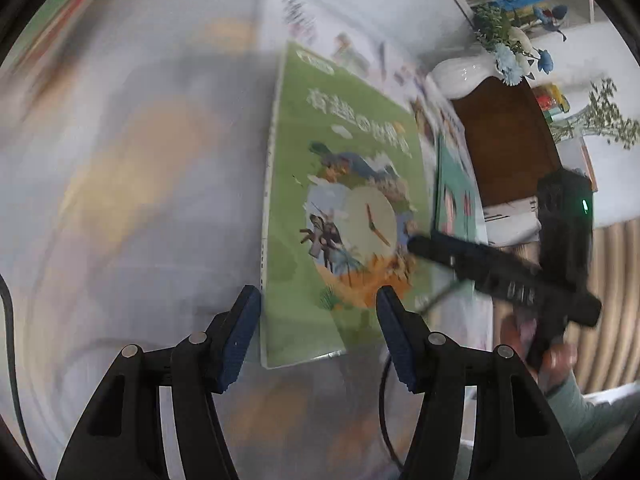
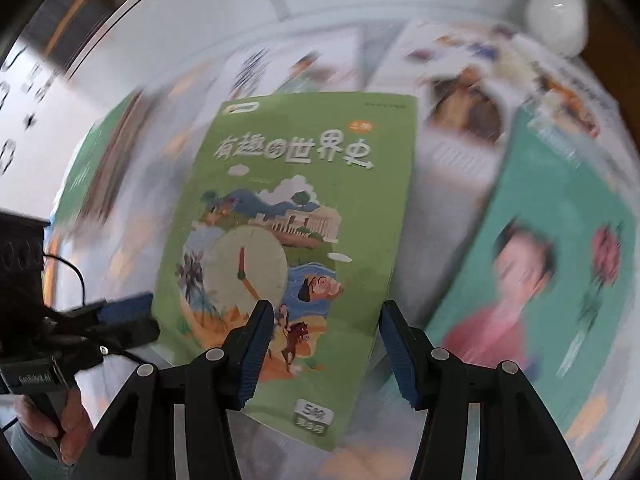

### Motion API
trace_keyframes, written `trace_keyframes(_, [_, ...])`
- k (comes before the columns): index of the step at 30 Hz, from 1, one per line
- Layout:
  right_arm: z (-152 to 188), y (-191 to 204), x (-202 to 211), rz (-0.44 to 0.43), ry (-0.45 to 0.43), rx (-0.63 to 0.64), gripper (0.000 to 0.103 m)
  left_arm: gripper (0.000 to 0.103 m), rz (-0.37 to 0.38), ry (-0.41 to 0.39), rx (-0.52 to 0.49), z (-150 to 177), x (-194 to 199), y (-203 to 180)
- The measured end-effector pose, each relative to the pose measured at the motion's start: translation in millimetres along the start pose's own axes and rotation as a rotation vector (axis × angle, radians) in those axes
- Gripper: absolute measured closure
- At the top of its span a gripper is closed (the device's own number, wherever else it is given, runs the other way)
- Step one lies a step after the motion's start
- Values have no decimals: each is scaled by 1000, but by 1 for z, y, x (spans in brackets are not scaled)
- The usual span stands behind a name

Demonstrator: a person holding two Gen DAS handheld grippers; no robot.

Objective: Organize books

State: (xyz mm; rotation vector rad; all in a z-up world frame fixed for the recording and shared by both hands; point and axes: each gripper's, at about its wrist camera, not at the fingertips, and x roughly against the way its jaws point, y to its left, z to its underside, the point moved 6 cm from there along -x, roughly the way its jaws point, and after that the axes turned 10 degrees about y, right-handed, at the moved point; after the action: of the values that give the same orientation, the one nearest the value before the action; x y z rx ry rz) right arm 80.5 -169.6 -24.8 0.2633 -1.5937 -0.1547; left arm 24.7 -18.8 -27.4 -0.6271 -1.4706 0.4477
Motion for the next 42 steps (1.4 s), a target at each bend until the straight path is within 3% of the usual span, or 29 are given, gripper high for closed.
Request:
trace_keyframes(3, [30, 24, -13, -69, 53, 19, 49, 47, 79, -45, 102, 53, 8, 18])
trace_keyframes(6, [52, 35, -18, -63, 67, 17, 51, 47, 127, -108, 186, 78, 15, 30])
trace_keyframes(10, [74, 39, -8, -49, 60, 18, 55, 47, 91, -148, 197, 81, 11, 28])
trace_keyframes(14, [102, 33, -15, -8, 61, -28, 62, 47, 26, -144, 133, 75, 8, 19])
trace_keyframes(17, [113, 37, -16, -57, 8, -81, 62, 47, 42, -135, 104, 69, 4, 13])
trace_keyframes(19, [113, 37, -15, -71, -8, -102, 62, 47, 149, -157, 140, 65, 8, 12])
trace_keyframes(21, [111, 32, -14, -128, -9, -125, 62, 47, 381, -203, 185, 63, 24, 8])
trace_keyframes(22, [112, 29, -15, -173, -8, -142, 62, 47, 460, -224, 190, 62, 31, 4])
trace_keyframes(24, [112, 21, -16, -282, 4, -200, 62, 47, 504, -234, 178, 61, 36, -2])
trace_keyframes(26, [112, 9, -18, -369, 13, -269, 62, 47, 454, -218, 174, 57, 29, -4])
trace_keyframes(28, [113, 7, -21, -424, 12, -314, 62, 54, 295, -167, 172, 52, 11, -2])
trace_keyframes(31, [117, 11, -21, -411, -1, -305, 62, 60, -9, -136, 74, 48, -14, -7])
trace_keyframes(33, [121, 11, -18, -381, 1, -288, 62, 60, -71, -149, 24, 47, -16, -14])
trace_keyframes(35, [117, 10, -18, -368, 11, -283, 62, 60, 6, -164, 53, 41, -10, -15])
trace_keyframes(39, [120, -7, -17, -472, 42, -356, 62, 61, 335, -180, 176, 27, 8, -9])
trace_keyframes(42, [120, -22, -21, -618, 71, -453, 62, 61, 377, -158, 159, 21, 13, -16])
